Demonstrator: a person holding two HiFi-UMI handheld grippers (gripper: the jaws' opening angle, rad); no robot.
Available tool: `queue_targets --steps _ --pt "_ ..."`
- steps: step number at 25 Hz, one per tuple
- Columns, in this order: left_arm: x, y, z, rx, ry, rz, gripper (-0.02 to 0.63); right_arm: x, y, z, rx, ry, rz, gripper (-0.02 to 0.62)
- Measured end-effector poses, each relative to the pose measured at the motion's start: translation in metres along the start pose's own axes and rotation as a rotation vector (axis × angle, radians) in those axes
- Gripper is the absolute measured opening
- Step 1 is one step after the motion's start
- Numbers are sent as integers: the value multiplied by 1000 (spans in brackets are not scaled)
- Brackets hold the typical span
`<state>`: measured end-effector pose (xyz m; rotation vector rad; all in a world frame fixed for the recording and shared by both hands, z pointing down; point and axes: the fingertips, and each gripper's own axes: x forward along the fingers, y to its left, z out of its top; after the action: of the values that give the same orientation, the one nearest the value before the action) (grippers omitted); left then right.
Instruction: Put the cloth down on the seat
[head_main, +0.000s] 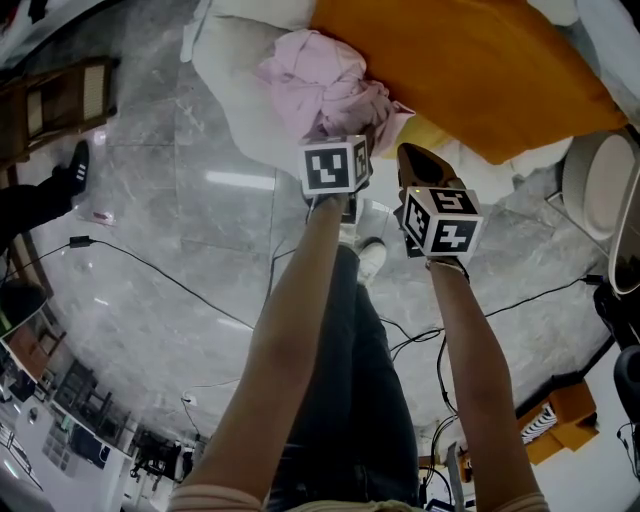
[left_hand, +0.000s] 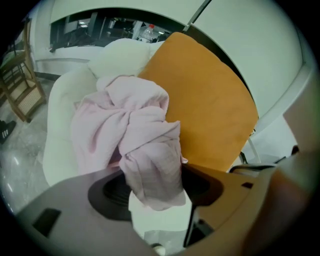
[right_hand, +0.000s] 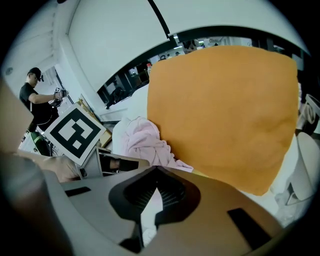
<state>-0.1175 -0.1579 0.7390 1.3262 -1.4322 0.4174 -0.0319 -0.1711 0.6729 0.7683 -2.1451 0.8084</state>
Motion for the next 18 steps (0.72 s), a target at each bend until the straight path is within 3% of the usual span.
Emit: queue_targets --steps 18 --pt "-53 0 2 -4 -149 42 285 -40 18 27 -47 -91 23 8"
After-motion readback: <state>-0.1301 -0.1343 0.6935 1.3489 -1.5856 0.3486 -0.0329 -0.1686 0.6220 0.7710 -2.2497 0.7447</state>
